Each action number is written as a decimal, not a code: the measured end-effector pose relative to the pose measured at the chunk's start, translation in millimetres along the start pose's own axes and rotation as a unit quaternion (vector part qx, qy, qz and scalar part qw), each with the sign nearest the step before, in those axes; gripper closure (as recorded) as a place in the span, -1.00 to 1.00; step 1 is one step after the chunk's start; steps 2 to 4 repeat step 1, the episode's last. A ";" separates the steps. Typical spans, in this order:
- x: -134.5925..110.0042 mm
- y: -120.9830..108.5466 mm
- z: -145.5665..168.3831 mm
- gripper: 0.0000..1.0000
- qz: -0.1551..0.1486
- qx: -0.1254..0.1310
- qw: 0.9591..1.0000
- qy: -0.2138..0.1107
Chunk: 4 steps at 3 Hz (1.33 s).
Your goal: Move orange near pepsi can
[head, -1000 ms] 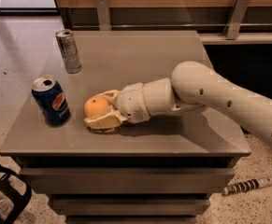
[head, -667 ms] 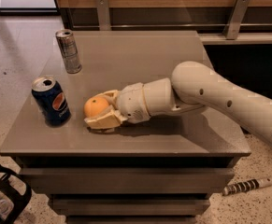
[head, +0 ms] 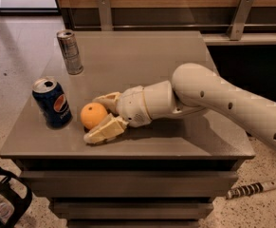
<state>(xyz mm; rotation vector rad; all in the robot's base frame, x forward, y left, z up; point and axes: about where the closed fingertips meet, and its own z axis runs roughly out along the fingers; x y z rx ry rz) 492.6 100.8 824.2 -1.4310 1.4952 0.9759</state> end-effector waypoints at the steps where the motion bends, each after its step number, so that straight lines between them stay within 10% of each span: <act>1: -0.2 0.3 0.4 -1.00 0.000 0.000 1.000 0.000; 4: -0.2 0.3 0.4 -1.00 0.000 0.000 1.000 0.000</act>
Offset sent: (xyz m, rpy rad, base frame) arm 0.0000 0.0000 0.0000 0.0000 0.0000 0.0000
